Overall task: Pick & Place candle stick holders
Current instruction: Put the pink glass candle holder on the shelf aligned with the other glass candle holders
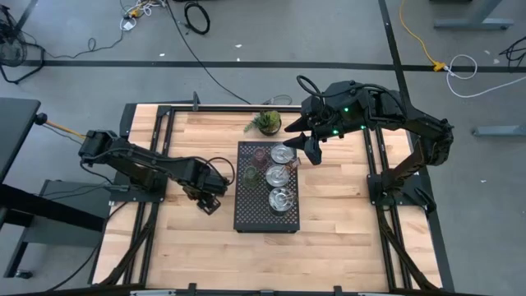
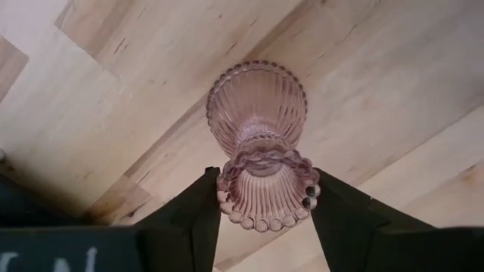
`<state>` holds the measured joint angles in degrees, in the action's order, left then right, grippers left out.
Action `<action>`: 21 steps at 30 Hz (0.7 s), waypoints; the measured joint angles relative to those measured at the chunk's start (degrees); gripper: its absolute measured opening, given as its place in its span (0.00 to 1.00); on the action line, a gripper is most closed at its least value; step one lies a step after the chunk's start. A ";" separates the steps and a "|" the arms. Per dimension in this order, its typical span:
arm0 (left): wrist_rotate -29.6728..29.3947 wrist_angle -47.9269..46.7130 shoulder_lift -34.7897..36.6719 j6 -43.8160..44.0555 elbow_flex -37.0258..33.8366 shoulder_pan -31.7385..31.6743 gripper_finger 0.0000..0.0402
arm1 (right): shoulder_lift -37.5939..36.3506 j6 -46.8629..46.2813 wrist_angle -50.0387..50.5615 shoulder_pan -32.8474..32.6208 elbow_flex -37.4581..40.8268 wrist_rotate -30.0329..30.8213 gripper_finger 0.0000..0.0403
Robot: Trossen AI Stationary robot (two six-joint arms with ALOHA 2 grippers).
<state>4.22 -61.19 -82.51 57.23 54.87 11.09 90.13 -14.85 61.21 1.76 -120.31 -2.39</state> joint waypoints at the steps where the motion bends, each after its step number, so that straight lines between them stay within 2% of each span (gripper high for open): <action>1: 0.24 0.05 0.08 0.00 0.00 0.00 0.44 | 0.00 0.00 0.00 0.00 0.00 0.00 0.55; 5: 3.41 -0.28 0.51 0.00 0.49 0.00 0.44 | 0.00 0.00 0.00 0.01 0.00 0.00 0.55; 9: 6.34 -3.10 0.51 -0.70 4.47 0.42 0.44 | 0.00 0.00 0.00 0.01 0.00 0.00 0.55; 18: 4.44 -18.90 0.51 -4.31 21.45 0.70 0.44 | 0.00 -0.04 -1.40 0.01 0.00 0.00 0.55; 21: 4.18 -20.37 0.53 -4.01 27.10 0.71 0.44 | 0.00 -0.04 -1.70 0.02 0.00 0.00 0.55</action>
<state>8.39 -81.56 -81.97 53.22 81.98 11.80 90.13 -14.90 59.51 1.78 -120.31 -2.39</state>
